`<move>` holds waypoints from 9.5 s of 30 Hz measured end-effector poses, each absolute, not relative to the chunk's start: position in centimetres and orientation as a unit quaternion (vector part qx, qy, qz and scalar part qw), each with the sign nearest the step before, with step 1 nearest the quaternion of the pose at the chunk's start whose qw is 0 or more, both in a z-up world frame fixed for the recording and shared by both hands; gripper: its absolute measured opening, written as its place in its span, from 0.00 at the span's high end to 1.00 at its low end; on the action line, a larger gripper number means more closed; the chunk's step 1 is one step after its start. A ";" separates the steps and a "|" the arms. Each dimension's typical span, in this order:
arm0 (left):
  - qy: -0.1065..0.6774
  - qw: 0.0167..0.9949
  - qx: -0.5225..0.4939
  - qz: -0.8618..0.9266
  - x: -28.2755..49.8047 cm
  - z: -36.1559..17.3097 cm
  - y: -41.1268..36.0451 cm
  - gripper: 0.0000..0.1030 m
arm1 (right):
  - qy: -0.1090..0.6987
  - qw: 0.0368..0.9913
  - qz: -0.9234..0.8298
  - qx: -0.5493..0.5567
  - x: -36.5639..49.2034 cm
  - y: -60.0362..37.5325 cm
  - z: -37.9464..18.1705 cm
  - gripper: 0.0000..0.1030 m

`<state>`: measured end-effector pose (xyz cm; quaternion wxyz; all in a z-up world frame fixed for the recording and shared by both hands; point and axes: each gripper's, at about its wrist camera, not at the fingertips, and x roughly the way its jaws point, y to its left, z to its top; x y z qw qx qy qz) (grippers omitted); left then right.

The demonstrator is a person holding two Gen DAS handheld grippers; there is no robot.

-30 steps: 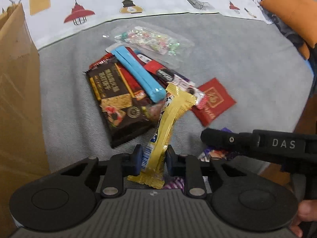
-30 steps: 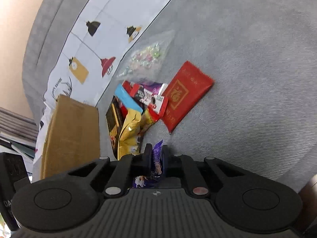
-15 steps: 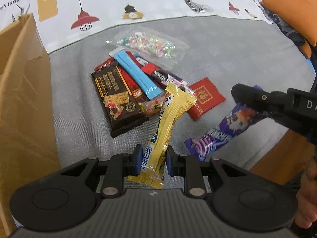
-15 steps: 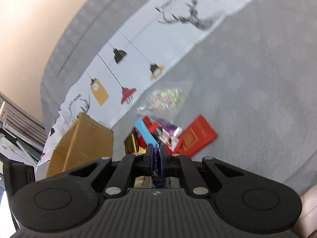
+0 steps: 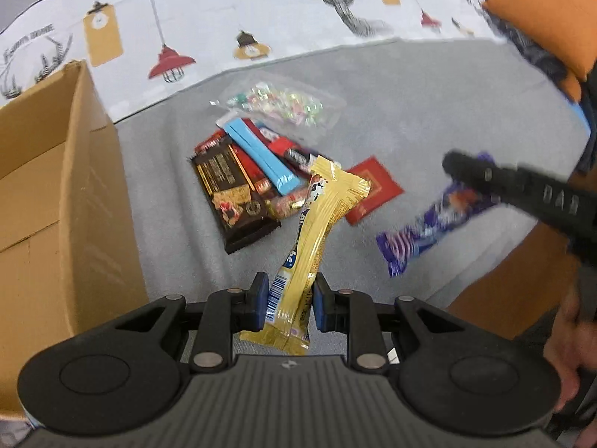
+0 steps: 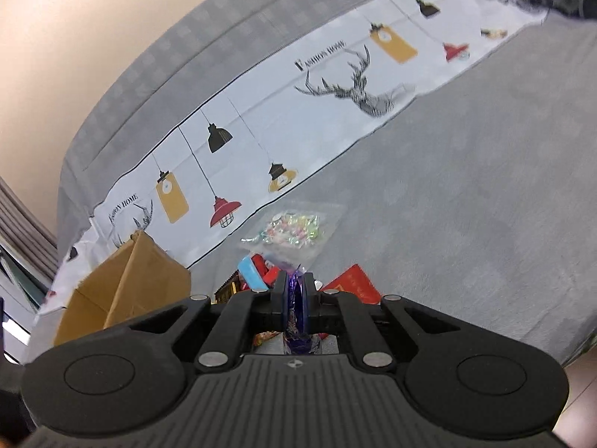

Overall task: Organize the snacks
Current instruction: 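Carry both bars over the box and open both tools to drop them, then grasp the dark biscuit pack with the left tool while the right grasps the red packet, then carry the biscuit pack and red packet into the box and release both, then grasp the small red candy with the left tool while the right grasps a red-white stick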

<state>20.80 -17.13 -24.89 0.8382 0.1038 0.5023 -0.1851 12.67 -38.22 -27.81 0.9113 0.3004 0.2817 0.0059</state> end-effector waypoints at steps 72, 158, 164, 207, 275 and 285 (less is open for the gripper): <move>0.394 0.918 -0.050 -0.012 15.4 -17.7 10.1 0.00 | 0.361 0.906 0.190 0.116 17.4 -9.5 -16.9 0.00; 0.489 0.861 0.054 -0.128 22.2 -31.6 -13.8 0.84 | 0.352 0.935 0.036 0.032 13.7 -35.2 -29.6 0.35; 0.488 0.864 -0.007 -0.121 21.9 -32.1 -13.1 0.21 | 0.376 0.926 0.035 0.011 14.5 -34.5 -31.2 0.35; 0.342 0.924 -0.087 -0.148 18.4 -17.9 -5.4 0.59 | 0.295 0.952 0.078 0.030 13.0 -25.3 -22.0 0.35; 0.434 0.866 0.035 -0.246 25.2 -30.1 -16.8 0.39 | 0.341 0.896 0.026 0.283 16.5 -39.7 -31.3 0.28; 0.428 0.862 0.075 -0.261 28.2 -34.4 -19.0 0.66 | 0.419 0.855 0.068 0.298 22.3 -39.5 -35.0 0.39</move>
